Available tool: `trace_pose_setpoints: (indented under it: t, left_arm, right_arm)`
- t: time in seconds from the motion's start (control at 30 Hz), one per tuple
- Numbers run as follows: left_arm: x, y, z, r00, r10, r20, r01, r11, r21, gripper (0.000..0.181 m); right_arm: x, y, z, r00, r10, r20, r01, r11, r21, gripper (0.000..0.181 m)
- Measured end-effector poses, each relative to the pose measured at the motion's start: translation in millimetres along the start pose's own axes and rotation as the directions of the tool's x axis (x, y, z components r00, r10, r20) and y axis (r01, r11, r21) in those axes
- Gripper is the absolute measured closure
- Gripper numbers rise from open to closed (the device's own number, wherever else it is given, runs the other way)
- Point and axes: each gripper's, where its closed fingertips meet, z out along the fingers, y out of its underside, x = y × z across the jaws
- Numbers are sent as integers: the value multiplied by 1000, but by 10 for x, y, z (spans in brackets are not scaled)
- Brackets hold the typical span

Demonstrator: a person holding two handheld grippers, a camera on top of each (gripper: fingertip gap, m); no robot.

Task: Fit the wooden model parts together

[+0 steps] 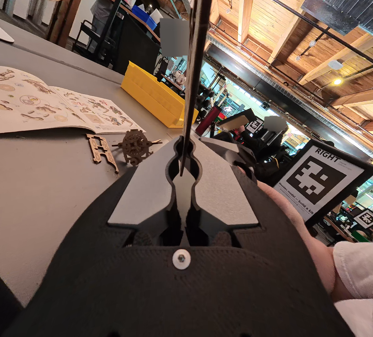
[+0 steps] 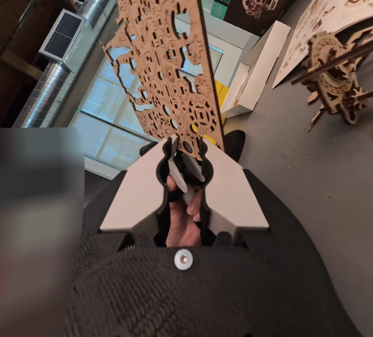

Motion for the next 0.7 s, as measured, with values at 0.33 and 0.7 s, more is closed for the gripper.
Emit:
trace_pose_setpoints:
  t: [0.33, 0.7]
  left_arm:
    - [-13, 51, 76, 998, -61, 23, 60, 997, 57, 181]
    - [69, 63, 113, 999, 25, 34, -27, 998, 63, 180]
  right_arm:
    - [64, -19, -10, 998, -5, -63, 6, 1000, 9, 155]
    - [38, -54, -30, 995, -61, -85, 63, 998, 20, 159]
